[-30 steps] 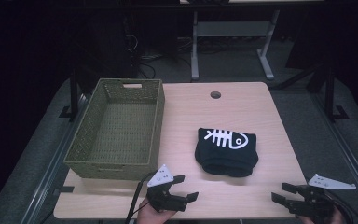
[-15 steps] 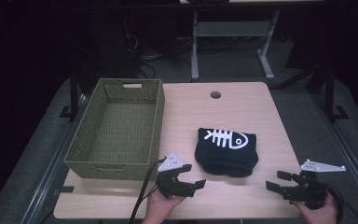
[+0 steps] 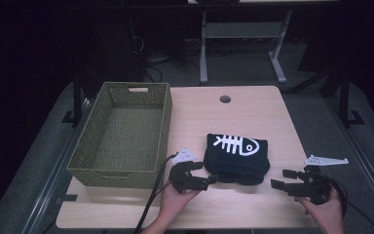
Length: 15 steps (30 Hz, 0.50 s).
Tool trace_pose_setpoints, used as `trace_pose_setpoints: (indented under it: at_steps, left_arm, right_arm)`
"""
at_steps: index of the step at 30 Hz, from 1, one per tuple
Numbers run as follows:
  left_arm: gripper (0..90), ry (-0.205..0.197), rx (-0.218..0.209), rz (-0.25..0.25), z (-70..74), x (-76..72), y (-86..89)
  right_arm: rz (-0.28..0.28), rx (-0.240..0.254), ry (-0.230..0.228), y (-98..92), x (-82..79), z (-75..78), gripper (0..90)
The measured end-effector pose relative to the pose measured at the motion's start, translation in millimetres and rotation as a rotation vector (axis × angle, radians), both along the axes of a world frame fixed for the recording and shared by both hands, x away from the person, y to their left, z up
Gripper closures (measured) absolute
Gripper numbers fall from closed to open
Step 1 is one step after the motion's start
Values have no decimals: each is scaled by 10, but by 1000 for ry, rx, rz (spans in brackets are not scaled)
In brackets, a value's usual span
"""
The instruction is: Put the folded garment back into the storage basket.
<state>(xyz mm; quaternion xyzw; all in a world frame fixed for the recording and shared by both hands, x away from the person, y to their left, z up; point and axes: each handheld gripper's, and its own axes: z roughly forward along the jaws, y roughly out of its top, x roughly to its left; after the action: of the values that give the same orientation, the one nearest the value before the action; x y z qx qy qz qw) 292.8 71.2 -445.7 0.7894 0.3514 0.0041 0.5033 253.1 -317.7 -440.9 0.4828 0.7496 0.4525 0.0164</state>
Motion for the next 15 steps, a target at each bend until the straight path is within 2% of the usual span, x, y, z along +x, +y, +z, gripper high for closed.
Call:
trace_pose_setpoints:
  at_steps: [2,4,8,15]
  left_arm:
    - [209,0,-11,22,5,51,-19]
    - [209,-3,-1,34,14,111,-50]
    - [209,-4,9,45,21,198,-87]
    - [210,33,16,68,4,343,-142]
  right_arm:
    - [-1,12,3,-6,51,2,170]
    - [3,22,9,-3,113,8,170]
    - [4,13,12,17,214,34,170]
    - [4,1,19,52,385,44,170]
